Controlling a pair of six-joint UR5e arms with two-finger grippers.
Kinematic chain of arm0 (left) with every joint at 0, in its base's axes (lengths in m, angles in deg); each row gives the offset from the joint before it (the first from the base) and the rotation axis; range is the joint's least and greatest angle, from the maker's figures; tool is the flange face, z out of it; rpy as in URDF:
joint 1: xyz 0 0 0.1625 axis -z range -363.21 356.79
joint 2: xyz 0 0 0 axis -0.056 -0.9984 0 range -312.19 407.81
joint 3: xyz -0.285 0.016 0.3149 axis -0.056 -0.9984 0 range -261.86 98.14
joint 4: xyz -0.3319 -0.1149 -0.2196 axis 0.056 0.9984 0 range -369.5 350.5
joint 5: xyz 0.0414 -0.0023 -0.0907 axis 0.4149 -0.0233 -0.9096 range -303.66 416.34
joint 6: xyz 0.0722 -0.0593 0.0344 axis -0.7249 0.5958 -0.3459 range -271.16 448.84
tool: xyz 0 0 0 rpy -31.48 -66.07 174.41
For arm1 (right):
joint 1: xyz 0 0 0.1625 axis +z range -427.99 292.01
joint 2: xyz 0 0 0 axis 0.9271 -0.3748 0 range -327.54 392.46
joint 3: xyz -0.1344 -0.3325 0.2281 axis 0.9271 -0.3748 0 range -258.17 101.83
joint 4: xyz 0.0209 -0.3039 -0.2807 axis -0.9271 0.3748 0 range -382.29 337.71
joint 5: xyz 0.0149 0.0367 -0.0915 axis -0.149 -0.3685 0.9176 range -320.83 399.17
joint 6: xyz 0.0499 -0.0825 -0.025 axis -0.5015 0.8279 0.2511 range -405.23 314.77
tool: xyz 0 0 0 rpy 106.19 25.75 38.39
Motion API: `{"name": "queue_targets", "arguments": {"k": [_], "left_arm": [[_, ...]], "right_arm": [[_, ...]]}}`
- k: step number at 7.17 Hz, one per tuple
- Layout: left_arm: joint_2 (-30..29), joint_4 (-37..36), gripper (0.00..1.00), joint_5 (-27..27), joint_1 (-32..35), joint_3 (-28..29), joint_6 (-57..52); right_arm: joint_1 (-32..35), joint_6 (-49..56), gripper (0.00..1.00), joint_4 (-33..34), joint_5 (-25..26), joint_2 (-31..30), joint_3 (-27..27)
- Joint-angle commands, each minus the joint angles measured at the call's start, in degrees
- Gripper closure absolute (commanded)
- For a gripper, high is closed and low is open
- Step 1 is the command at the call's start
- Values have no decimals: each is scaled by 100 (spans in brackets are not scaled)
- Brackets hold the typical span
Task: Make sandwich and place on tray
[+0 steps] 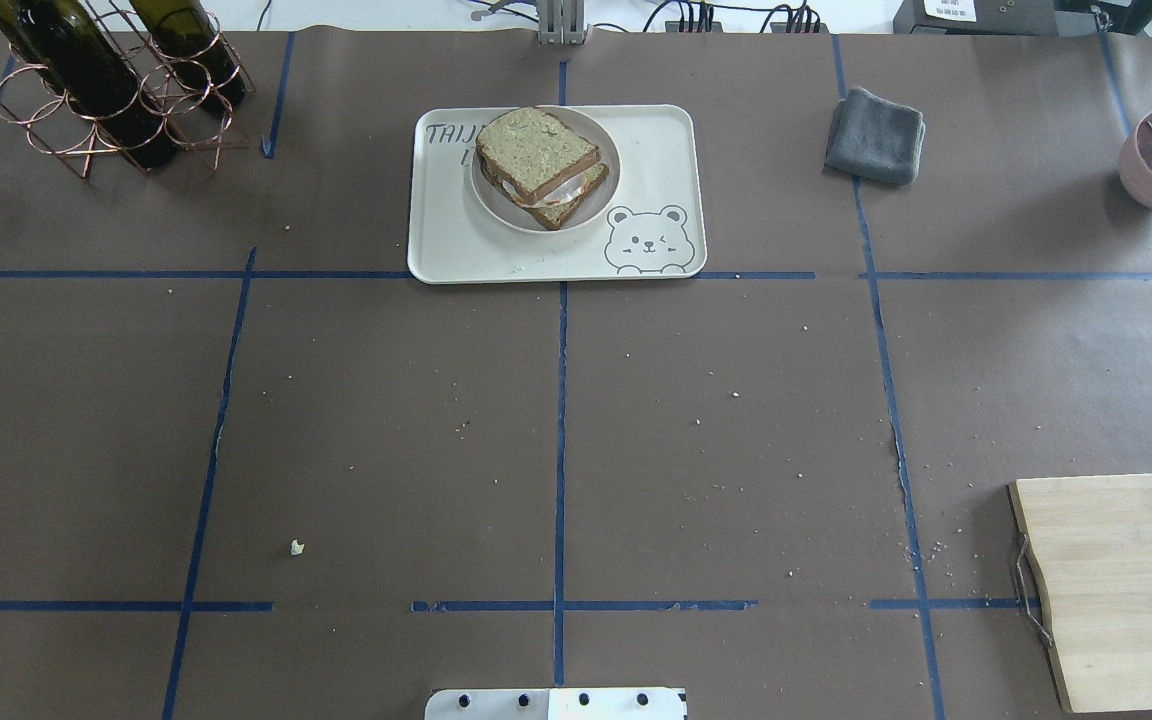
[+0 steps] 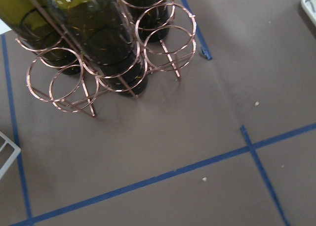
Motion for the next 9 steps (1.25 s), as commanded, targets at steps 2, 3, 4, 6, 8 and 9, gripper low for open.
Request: {"name": "queue_targets", "arguments": {"k": [2,3,4,6,8,9], "left_arm": [[45,-139,0,271,153,802,-162],[62,-593,0,262,310,813,-205],[19,-1198,0,140,582,752,-223],[80,-1599,0,-394,672,786,-651],[106,-1591,0,-503,672,804,-672],[115,-1600,0,-503,681,778,-672]], "right_arm": [[31,-138,0,11,-257,-292,-6],[57,-138,0,11,-537,-521,11],[205,-129,0,11,-740,-627,12],[294,-121,0,2,-724,-655,20],[329,-103,0,-6,-698,-637,38],[329,-103,0,-6,-689,-646,29]]}}
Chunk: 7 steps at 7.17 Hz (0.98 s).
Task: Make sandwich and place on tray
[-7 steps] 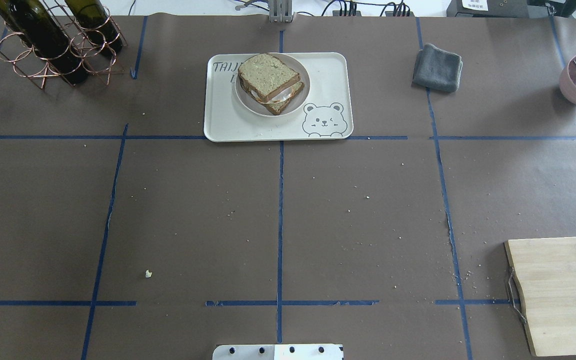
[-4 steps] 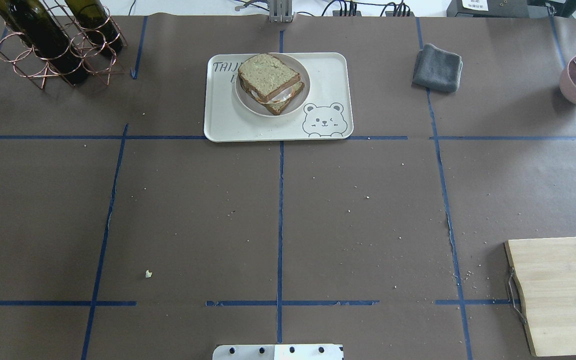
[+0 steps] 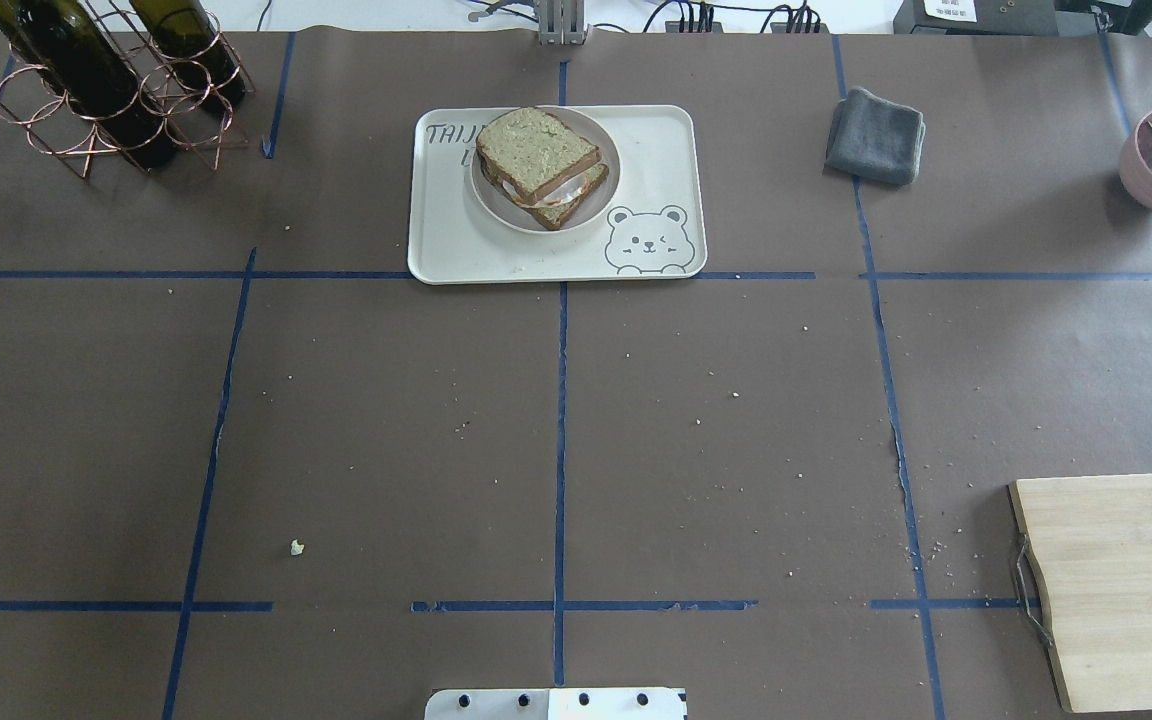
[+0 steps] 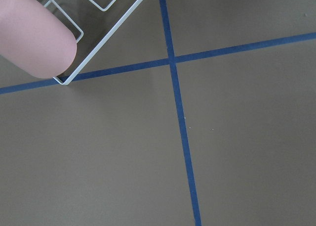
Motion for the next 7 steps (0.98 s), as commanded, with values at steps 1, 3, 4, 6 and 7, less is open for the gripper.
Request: {"name": "queue_targets", "arguments": {"k": [1,3,4,6,7], "left_arm": [[6,-15,0,-33,10,-51,-17],[15,-15,0,-33,10,-69,-17],[15,-15,0,-33,10,-69,-17],[6,-6,0,-33,10,-60,-17],[6,-6,0,-33,10,-69,-17]], "right_arm": [[12,5,0,-1,23,-6,8],[12,-12,0,-71,180,3,17],[3,-90,0,-515,451,-15,-70],[3,-390,0,-896,471,-15,-273],[3,-407,0,-889,445,-15,-317]]}}
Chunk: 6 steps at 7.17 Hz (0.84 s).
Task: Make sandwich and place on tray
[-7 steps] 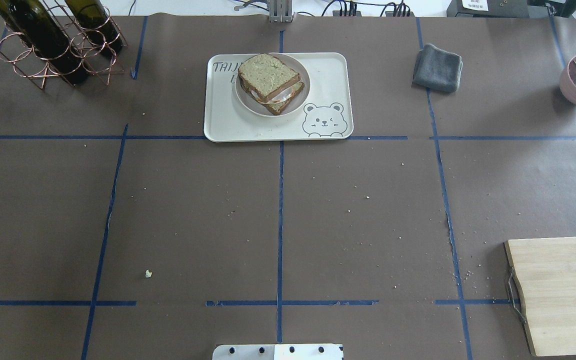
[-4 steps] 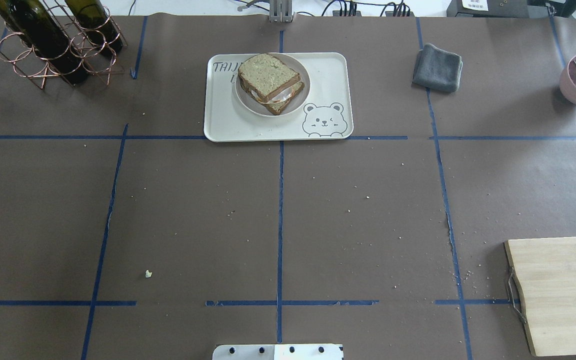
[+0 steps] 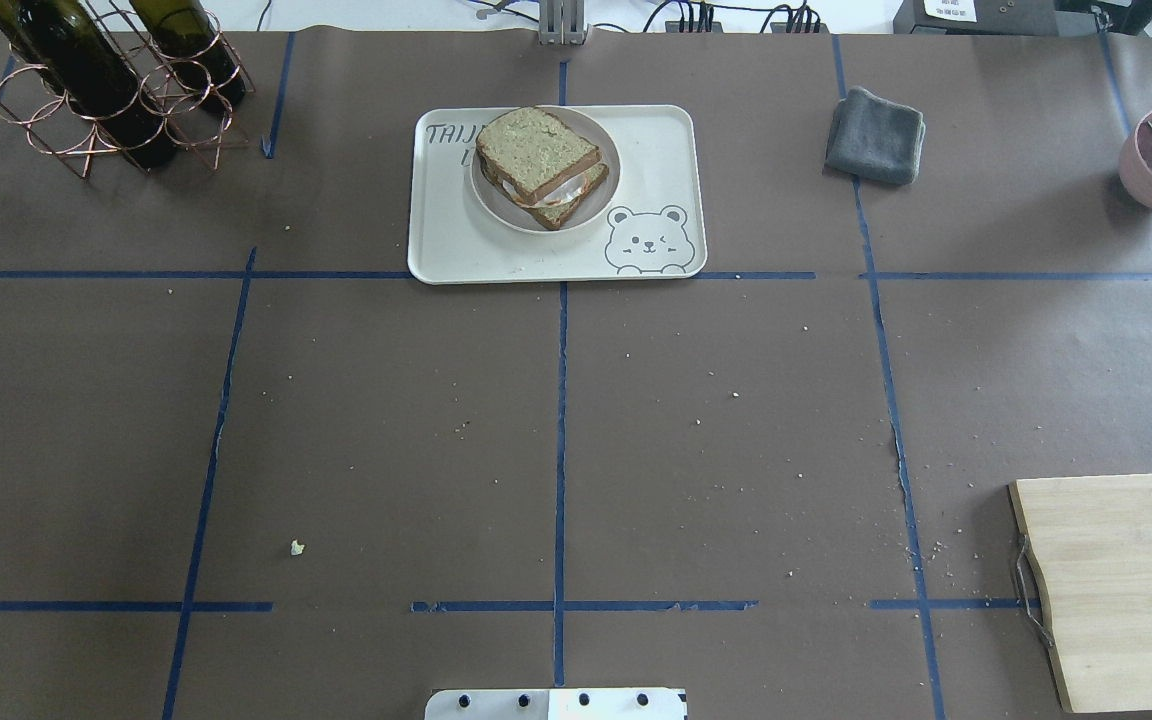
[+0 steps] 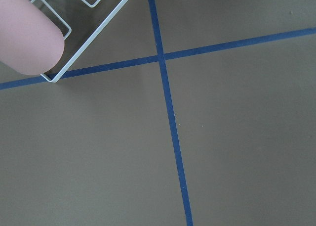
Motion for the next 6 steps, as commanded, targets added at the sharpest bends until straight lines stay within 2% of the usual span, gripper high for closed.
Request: {"name": "queue_targets", "arguments": {"k": [1,6], "left_arm": [[-4,3,0,0,0,3,0],[-21,12,0,0,0,3,61]], "right_arm": [[-1,-64,0,-102,-23,-1,-122],[-1,-72,0,-102,-32,34,-105]]}}
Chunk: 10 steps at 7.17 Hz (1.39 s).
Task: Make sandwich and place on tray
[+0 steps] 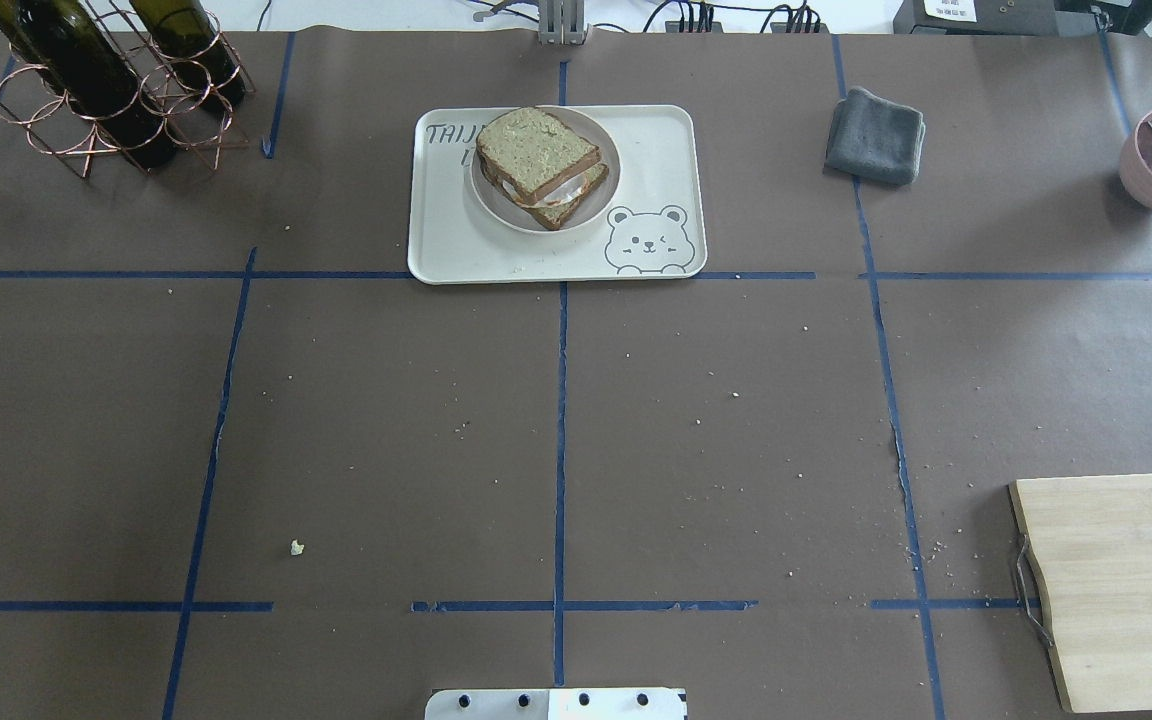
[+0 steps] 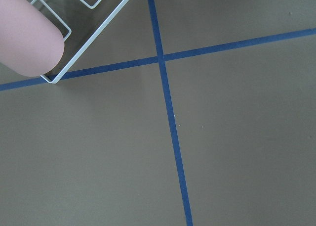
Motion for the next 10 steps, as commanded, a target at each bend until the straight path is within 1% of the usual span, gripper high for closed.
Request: {"name": "queue_targets", "arguments": {"k": [1,4,10], "left_arm": [[-16,3,0,0,0,61,64],[2,73,0,0,9,53,1002],[-16,91,0,0,9,53,996]], "right_arm": [[0,-3,0,0,-3,26,19],[0,-3,0,0,6,52,27],[0,-3,0,-9,6,79,54]]}}
